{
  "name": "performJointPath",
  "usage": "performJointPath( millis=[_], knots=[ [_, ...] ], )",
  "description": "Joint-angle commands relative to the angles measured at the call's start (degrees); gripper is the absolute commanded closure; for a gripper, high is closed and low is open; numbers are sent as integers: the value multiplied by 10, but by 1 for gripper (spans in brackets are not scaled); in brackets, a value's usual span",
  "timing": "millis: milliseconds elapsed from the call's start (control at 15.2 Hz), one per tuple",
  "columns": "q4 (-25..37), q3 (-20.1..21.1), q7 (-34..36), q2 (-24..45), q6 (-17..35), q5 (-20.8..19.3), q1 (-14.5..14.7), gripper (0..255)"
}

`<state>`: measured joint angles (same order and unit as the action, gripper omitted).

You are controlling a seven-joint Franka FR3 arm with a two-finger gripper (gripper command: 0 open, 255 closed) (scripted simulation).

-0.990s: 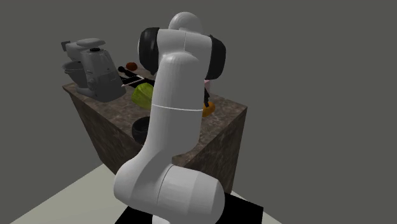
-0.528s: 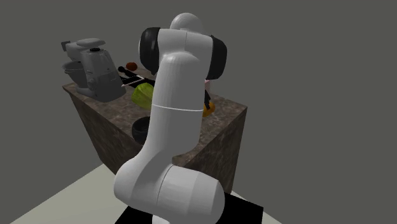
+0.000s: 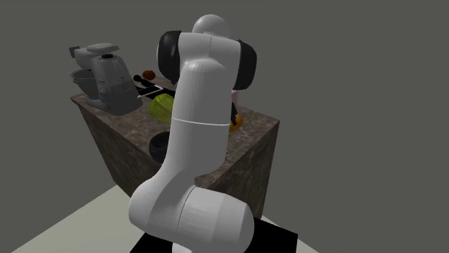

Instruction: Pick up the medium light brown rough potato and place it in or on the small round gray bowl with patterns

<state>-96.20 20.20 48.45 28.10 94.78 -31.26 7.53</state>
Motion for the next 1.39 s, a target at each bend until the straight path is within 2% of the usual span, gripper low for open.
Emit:
performJointPath(
  millis=[0, 264, 1320],
  knots=[
    [0, 0, 0, 0, 1, 0, 0, 255],
    [0, 0, 0, 1, 1, 0, 0, 255],
    [53, 8, -43, -47, -88, 18, 1, 255]
  ],
)
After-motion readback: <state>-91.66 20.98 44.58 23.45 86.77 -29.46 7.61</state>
